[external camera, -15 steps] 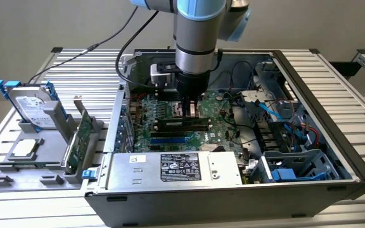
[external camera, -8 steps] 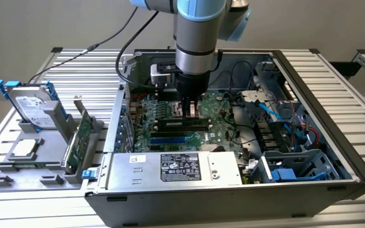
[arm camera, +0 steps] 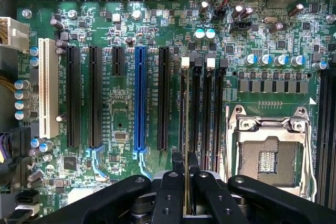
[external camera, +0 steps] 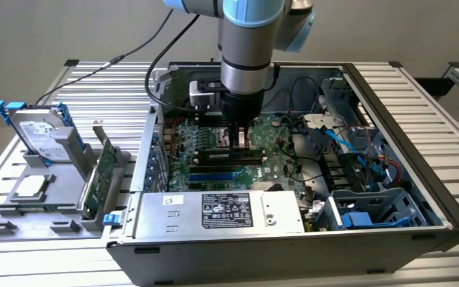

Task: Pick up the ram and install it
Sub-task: 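Insert the ram into the slot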

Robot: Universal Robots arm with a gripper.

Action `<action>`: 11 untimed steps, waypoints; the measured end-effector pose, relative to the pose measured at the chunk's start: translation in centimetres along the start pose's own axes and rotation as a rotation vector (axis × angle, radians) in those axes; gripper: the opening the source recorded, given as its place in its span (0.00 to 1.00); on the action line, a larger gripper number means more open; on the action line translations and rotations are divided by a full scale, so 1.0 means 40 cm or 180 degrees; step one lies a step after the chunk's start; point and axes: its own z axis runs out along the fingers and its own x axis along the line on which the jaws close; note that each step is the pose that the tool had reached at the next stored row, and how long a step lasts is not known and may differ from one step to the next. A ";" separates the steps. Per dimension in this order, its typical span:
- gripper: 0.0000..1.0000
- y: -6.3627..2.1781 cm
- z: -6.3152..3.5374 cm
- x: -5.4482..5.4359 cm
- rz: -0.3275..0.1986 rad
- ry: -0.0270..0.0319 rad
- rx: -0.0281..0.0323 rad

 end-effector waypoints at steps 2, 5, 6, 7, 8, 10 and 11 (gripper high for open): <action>0.14 0.000 0.000 0.000 -0.0002 0.0000 0.0000; 0.14 0.000 0.001 0.000 -0.0009 0.0000 0.0000; 0.14 0.000 0.001 0.000 -0.0011 0.0000 0.0000; 0.14 0.000 0.001 0.000 -0.0012 0.0000 0.0000; 0.14 0.000 0.001 0.000 -0.0012 0.0000 0.0000; 0.14 0.000 0.002 0.000 -0.0013 0.0000 0.0000; 0.14 0.000 0.003 0.000 -0.0013 0.0000 0.0001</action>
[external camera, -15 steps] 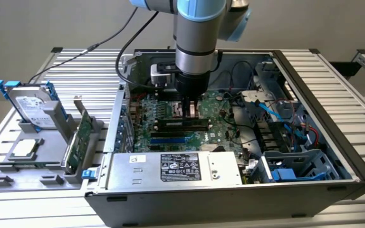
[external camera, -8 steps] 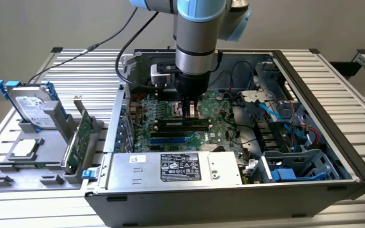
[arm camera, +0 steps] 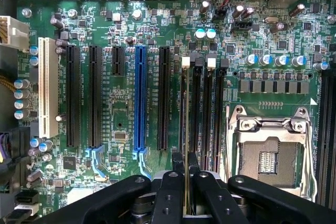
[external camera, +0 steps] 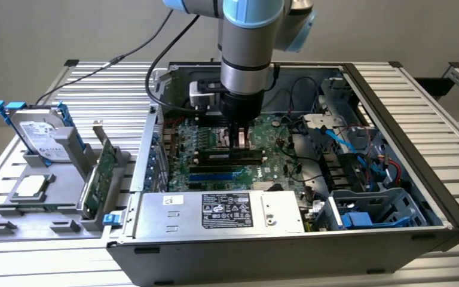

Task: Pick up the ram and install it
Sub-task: 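Insert the ram into the slot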

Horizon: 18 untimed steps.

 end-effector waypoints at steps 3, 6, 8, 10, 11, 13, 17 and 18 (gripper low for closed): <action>0.14 0.000 0.003 -0.001 0.0000 0.0000 0.0000; 0.14 0.000 0.005 -0.001 0.0000 0.0001 0.0000; 0.14 0.000 0.006 -0.002 0.0001 0.0000 0.0000; 0.14 0.000 0.007 -0.003 0.0001 0.0000 0.0000; 0.14 0.000 0.008 -0.003 0.0001 0.0001 0.0000; 0.14 0.000 0.011 -0.005 0.0002 0.0001 0.0000; 0.14 0.000 0.016 -0.008 0.0002 0.0001 -0.0001; 0.14 0.000 0.018 -0.010 0.0002 0.0001 0.0000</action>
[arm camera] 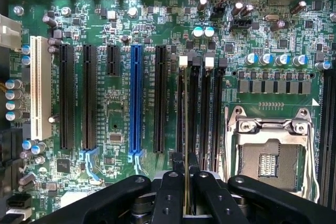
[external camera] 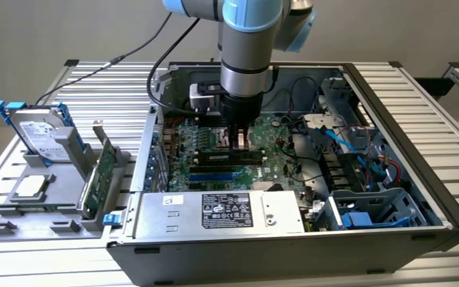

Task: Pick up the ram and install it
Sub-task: 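Insert the ram into the slot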

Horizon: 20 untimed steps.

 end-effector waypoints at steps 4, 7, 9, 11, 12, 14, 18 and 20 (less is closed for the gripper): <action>0.21 0.000 0.003 -0.002 0.0000 -0.0003 0.0000; 0.33 0.000 0.003 -0.002 0.0000 -0.0001 0.0000; 0.40 0.000 0.002 -0.002 0.0000 -0.0001 -0.0003; 0.40 0.000 -0.002 -0.002 0.0000 -0.0001 -0.0008; 0.40 0.000 -0.005 -0.002 0.0000 -0.0001 -0.0012; 0.40 0.001 -0.014 -0.002 0.0000 -0.0001 -0.0022; 0.40 0.001 -0.034 -0.001 -0.0001 -0.0001 -0.0042; 0.40 0.002 -0.044 -0.001 -0.0001 -0.0001 -0.0054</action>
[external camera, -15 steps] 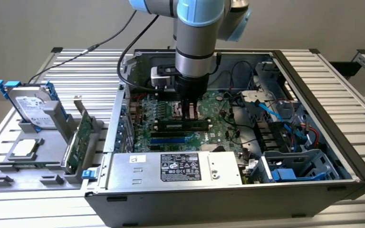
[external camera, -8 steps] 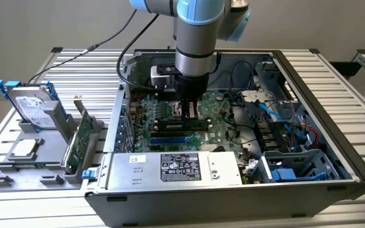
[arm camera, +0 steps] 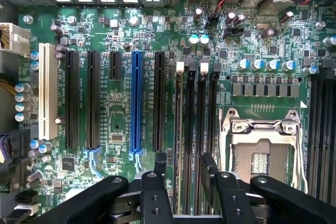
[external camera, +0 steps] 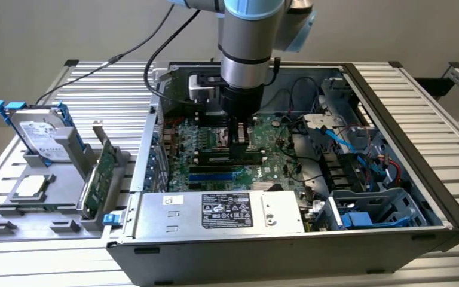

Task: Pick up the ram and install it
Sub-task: 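Insert the ram into the slot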

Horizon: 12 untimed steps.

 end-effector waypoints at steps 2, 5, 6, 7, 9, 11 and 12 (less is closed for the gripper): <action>0.40 0.001 -0.011 0.000 0.0000 -0.0001 -0.0010; 0.40 0.001 -0.027 0.001 -0.0001 -0.0001 -0.0025; 0.40 0.002 -0.034 0.001 -0.0001 -0.0001 -0.0030; 0.37 0.002 -0.040 0.001 0.0000 -0.0001 -0.0036; 0.31 0.002 -0.049 0.001 0.0000 -0.0001 -0.0046; 0.19 0.002 -0.049 0.001 0.0000 -0.0002 -0.0050; 0.19 0.002 -0.050 0.001 0.0000 -0.0002 -0.0051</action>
